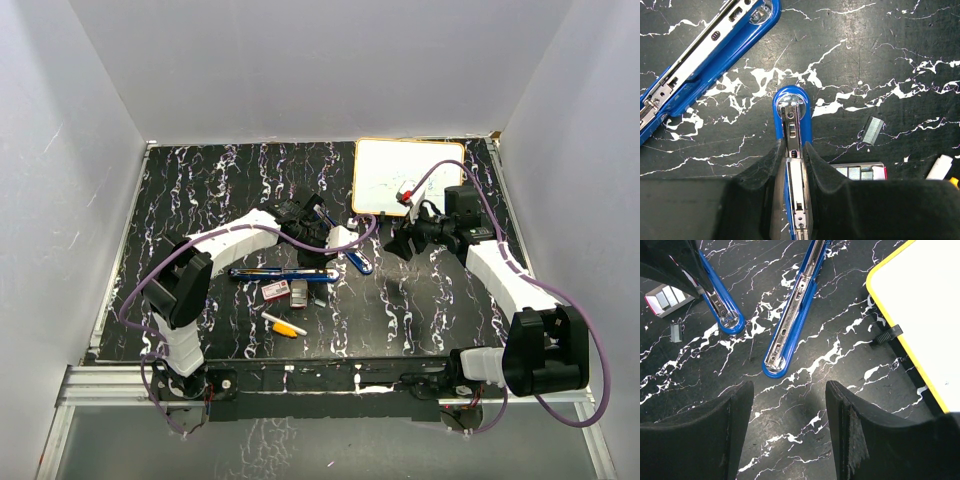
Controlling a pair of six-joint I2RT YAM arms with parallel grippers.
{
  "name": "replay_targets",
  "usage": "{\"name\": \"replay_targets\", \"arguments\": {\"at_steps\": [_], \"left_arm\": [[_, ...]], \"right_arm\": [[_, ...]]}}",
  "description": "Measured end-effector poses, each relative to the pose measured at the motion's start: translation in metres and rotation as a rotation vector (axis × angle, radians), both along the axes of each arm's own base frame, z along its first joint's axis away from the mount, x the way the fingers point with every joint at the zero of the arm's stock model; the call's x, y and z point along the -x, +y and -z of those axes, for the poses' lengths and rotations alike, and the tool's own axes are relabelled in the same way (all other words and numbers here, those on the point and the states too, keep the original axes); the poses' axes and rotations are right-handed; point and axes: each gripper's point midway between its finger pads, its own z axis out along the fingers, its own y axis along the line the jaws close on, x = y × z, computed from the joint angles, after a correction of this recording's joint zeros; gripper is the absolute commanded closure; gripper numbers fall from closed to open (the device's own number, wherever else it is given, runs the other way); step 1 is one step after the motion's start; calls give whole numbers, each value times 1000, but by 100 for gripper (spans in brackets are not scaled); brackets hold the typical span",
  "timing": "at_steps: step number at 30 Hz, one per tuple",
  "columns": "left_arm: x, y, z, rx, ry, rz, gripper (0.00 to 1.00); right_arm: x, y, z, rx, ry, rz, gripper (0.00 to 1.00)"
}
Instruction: Load the staples into the stapler
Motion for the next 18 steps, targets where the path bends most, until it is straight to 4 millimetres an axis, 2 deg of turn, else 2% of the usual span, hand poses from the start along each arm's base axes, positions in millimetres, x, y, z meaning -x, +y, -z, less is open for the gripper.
{"name": "replay_targets", "arguments": {"at_steps": [18], "left_arm": [[-2,-1,-1,1,-11,11,98]], "right_arm": [[1,1,-1,-8,1,-6,36]]}}
